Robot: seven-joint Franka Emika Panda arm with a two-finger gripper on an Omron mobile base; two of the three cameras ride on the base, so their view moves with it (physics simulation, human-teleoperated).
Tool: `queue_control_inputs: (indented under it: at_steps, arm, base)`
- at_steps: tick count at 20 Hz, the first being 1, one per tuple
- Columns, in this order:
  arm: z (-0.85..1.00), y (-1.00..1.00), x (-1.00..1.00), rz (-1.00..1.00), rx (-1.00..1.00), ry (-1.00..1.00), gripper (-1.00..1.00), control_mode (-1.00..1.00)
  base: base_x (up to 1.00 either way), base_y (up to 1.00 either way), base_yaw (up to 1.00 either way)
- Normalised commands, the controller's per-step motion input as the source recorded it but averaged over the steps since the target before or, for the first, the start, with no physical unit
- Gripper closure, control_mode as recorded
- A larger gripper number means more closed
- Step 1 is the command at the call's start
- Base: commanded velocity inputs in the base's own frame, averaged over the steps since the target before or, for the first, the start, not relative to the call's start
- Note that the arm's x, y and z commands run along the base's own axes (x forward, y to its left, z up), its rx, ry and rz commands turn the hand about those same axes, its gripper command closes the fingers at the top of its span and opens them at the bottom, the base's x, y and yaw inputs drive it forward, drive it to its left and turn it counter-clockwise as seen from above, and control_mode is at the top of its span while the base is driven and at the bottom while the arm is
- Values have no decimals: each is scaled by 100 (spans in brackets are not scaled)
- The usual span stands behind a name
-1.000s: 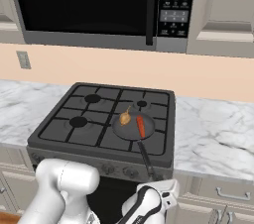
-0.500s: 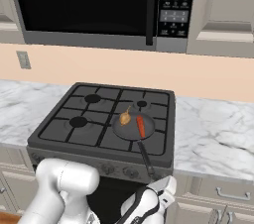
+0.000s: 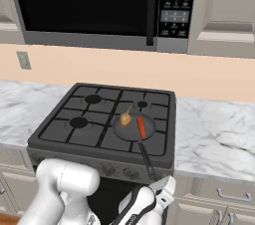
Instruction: Put the onion and carrot in the pan. Then turn on the front right burner and set the heat to medium.
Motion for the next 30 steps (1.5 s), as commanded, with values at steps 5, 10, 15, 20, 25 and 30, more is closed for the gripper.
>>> queue_control_inputs:
  at_steps: [5,10,15,20,25,30]
  arm:
    - [-41,2,0,-4,-36,-5,100,-100]
    - [-58,1,4,0,-30,-18,100,-100]
    - [-35,1,5,0,-31,-29,100,-100]
    - [-19,0,0,0,-35,-23,100,-100]
    - [-14,0,0,0,-15,-2,100,-100]
    - [-40,-2,0,0,-13,0,100,-100]
  base:
    - [0,0,0]
    - [0,0,0]
    - [0,0,0]
    - [0,0,0]
    - [0,0,0]
    - [0,0,0]
